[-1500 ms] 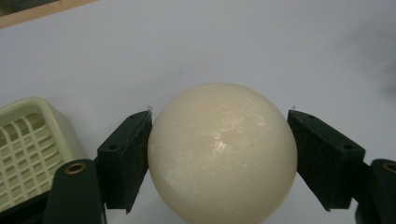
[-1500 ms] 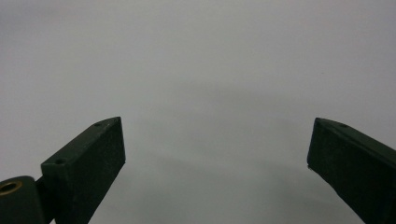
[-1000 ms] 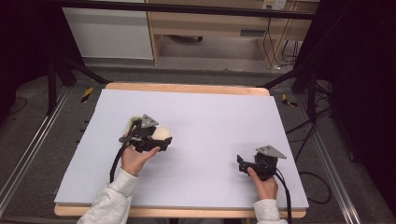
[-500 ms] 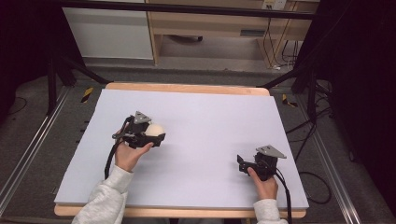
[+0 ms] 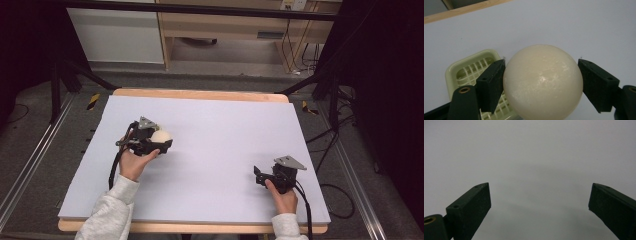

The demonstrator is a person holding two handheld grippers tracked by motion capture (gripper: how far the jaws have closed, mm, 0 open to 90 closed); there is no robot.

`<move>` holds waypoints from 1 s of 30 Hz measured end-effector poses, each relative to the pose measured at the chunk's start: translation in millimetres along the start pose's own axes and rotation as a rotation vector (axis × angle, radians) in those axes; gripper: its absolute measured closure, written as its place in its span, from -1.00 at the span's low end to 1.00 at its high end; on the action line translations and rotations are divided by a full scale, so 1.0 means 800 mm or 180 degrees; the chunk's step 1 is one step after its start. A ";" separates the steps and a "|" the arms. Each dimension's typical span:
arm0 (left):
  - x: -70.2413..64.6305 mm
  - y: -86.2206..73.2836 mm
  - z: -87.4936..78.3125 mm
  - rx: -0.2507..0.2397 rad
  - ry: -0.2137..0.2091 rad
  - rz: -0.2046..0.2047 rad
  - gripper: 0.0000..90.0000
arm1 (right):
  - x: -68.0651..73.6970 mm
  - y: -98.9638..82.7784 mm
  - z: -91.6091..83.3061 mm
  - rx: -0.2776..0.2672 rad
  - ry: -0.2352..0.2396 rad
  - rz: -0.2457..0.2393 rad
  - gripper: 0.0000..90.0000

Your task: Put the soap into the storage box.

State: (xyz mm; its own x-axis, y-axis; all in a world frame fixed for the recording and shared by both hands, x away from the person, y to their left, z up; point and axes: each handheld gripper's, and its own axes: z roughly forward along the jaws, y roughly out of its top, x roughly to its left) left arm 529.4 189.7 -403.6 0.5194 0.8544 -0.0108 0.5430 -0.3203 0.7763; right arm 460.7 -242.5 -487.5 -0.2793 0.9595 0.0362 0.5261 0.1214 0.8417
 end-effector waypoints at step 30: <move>0.048 -0.010 0.015 0.0134 0.0207 -0.0203 -0.46 | 0.001 0.000 -0.001 -0.0004 -0.0004 -0.0020 -0.90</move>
State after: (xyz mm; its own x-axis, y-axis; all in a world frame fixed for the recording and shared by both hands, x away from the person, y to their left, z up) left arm 553.0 220.3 -417.3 0.4396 0.8980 -0.0174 0.6017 -0.2800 0.7480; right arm 460.0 -241.9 -487.4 -0.2816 0.9591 0.0302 0.5232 0.1271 0.8427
